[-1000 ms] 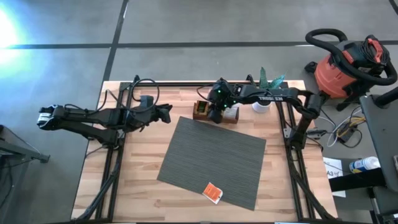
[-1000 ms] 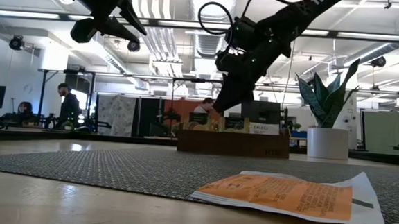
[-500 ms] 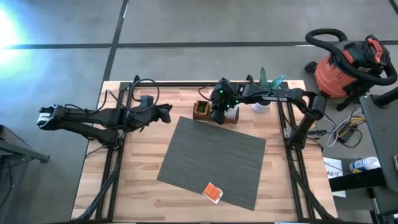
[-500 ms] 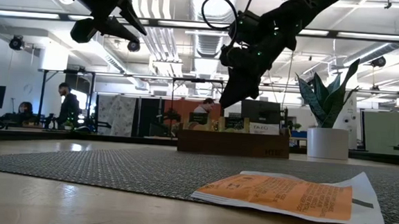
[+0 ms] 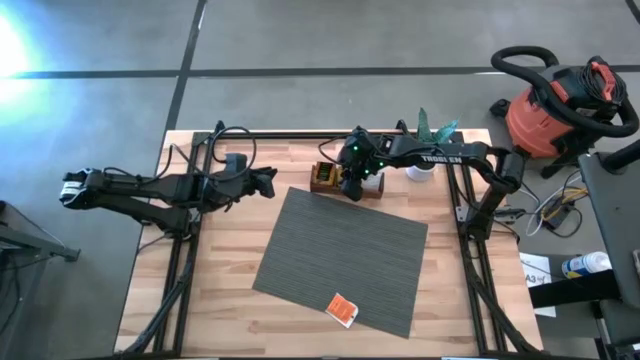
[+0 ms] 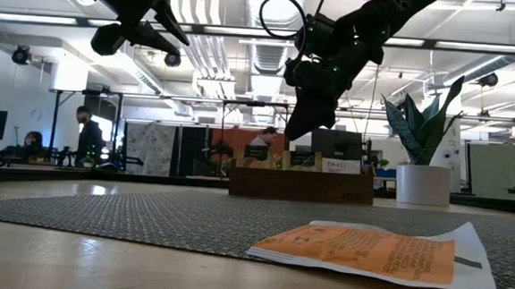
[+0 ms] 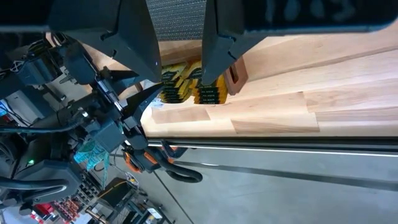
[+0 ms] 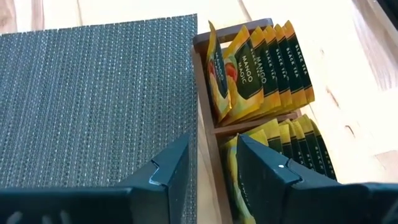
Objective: Pick & Place Tea
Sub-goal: Put the white orange tea bag into the right section of the wooden organizer
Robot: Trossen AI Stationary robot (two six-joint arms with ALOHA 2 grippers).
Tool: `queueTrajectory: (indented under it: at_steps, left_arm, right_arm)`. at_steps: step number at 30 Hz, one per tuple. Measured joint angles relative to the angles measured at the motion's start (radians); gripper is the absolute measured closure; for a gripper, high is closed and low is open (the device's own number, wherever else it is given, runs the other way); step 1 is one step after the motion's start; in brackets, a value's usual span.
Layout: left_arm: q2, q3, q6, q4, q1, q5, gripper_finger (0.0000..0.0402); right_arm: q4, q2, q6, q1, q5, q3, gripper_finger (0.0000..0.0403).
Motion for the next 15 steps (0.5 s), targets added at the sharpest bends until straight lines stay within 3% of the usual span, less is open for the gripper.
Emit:
queueTrajectory:
  at_steps: [15]
  left_arm:
    - [0.000, 0.000, 0.000, 0.000, 0.000, 0.000, 0.0291]
  right_arm:
    - [-0.031, 0.000, -0.018, 0.002, 0.000, 0.000, 0.0271]
